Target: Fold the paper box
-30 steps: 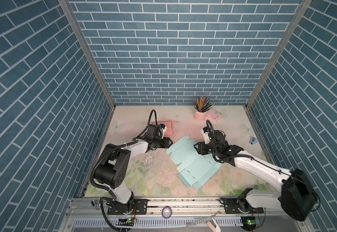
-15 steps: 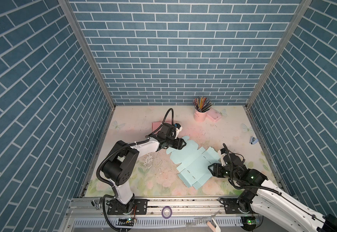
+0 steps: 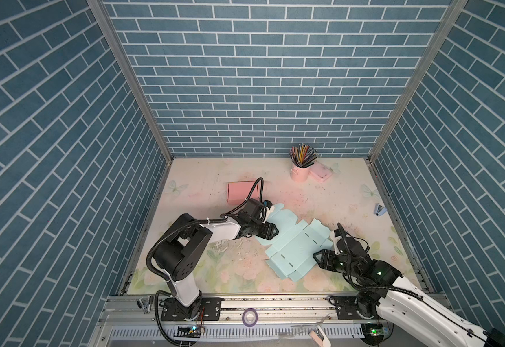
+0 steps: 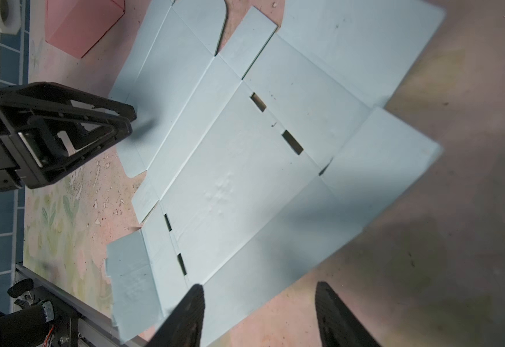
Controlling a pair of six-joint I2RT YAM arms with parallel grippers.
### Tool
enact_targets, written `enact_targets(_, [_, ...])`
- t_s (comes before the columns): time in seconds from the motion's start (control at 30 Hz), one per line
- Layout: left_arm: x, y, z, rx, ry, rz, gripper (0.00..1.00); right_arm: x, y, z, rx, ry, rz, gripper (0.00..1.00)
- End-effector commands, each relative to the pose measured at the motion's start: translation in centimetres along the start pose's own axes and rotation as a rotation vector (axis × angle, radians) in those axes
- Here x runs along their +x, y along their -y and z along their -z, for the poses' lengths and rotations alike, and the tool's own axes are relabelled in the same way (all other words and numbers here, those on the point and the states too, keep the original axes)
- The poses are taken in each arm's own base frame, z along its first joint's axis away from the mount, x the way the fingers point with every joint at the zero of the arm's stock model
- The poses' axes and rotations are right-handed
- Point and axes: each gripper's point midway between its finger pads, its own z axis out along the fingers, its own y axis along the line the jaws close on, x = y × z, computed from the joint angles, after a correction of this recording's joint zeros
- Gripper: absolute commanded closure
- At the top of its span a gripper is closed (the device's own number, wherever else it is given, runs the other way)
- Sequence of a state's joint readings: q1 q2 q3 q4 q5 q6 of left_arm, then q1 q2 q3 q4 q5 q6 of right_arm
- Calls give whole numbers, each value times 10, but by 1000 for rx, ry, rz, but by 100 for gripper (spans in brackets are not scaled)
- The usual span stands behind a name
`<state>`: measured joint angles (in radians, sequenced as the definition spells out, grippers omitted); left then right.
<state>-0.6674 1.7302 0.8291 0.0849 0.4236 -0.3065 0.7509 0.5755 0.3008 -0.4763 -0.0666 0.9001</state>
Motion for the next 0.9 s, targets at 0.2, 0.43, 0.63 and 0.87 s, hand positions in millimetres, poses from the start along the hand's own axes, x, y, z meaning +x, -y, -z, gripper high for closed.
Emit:
enact_targets(0.2, [22,0,6,-43,-10,44,39,8,23,3,60,23,-86,39])
enact_targets(0.43, [32,-5,9,-58,-7,69,40,0,8,-10,-30,57,-140,38])
enact_targets(0.63, [41,-8,7,-53,-17,79,40,-6,4,-18,-85,106,-200,39])
enact_targets(0.87, [40,-6,10,-48,-7,76,40,-13,-2,-29,-144,141,-248,48])
